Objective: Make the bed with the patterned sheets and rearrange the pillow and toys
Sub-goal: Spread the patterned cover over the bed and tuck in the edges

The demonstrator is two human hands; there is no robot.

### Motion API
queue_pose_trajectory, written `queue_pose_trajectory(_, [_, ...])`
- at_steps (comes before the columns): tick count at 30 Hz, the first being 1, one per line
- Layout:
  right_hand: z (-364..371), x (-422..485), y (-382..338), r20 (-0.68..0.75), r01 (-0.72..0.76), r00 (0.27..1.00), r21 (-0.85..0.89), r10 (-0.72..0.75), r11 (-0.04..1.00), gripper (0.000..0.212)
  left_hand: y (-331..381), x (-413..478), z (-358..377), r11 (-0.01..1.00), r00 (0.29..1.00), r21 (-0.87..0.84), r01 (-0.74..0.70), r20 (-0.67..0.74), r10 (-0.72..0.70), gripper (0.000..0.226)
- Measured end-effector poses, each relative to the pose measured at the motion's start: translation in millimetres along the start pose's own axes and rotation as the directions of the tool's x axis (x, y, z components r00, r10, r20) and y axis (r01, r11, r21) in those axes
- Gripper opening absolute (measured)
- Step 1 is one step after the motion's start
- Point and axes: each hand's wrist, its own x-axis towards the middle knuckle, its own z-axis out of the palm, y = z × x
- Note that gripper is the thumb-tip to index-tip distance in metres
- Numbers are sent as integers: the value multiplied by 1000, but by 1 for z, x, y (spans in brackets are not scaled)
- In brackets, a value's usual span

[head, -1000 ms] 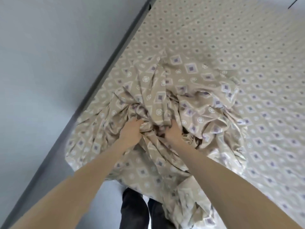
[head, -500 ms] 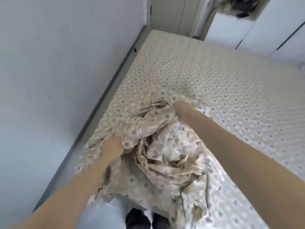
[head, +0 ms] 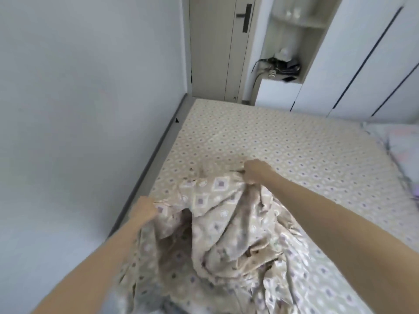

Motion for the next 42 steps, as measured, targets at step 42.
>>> queue_pose_trajectory(42, [330, 42, 154, 427, 80, 878, 314, -216, 946, 23, 120, -64, 274, 574, 784, -535, 620, 445, -433, 34])
